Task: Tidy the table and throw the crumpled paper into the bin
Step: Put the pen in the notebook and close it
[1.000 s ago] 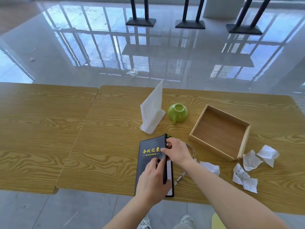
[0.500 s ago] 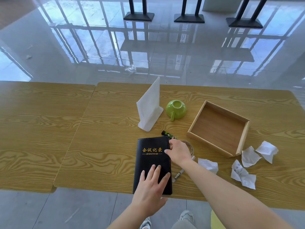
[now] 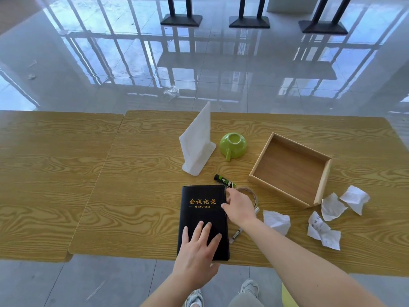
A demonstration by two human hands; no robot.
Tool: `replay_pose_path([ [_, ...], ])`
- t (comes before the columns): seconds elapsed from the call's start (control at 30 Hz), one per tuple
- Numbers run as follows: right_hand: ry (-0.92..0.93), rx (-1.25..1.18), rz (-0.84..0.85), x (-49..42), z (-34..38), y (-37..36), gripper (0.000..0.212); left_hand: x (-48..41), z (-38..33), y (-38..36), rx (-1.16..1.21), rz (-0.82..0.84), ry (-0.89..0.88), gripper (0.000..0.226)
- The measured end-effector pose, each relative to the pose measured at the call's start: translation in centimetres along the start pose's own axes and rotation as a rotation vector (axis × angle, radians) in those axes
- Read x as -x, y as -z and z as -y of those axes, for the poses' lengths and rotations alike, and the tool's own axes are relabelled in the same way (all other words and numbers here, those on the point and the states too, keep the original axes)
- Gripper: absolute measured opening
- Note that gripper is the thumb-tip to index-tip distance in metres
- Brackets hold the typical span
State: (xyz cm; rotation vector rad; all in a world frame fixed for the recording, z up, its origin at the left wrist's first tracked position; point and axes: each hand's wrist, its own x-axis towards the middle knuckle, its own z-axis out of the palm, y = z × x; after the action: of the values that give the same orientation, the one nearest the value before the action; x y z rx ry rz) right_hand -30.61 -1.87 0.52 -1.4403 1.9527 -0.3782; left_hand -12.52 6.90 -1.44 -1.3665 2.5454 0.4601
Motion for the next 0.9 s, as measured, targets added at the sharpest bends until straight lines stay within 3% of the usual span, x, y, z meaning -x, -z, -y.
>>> replay_pose_path([
  [0.07,-0.016,-0.064,-0.036,0.7,-0.3,0.4,0.048,0.2,0.3,0.1,0.003,-0.012,0.008,0.068],
  [0.2,-0.099,-0.174,-0.119,2.9,-2.3,0.9,0.015,1.0,1.6,0.7,0.01,-0.025,0.021,0.068],
  [0.3,-0.193,-0.178,-0.137,4.6,-4.3,0.6,0.003,1.7,2.6,0.5,0.013,-0.054,0.05,0.071],
  [0.67,-0.398,-0.108,-0.232,5.2,-5.3,-0.8,0.035,1.1,2.1,0.5,-0.087,-0.079,0.033,0.082],
  [0.9,-0.435,-0.073,-0.187,4.8,-5.4,-0.8,0.023,0.3,2.8,0.7,-0.135,-0.065,0.01,0.081],
])
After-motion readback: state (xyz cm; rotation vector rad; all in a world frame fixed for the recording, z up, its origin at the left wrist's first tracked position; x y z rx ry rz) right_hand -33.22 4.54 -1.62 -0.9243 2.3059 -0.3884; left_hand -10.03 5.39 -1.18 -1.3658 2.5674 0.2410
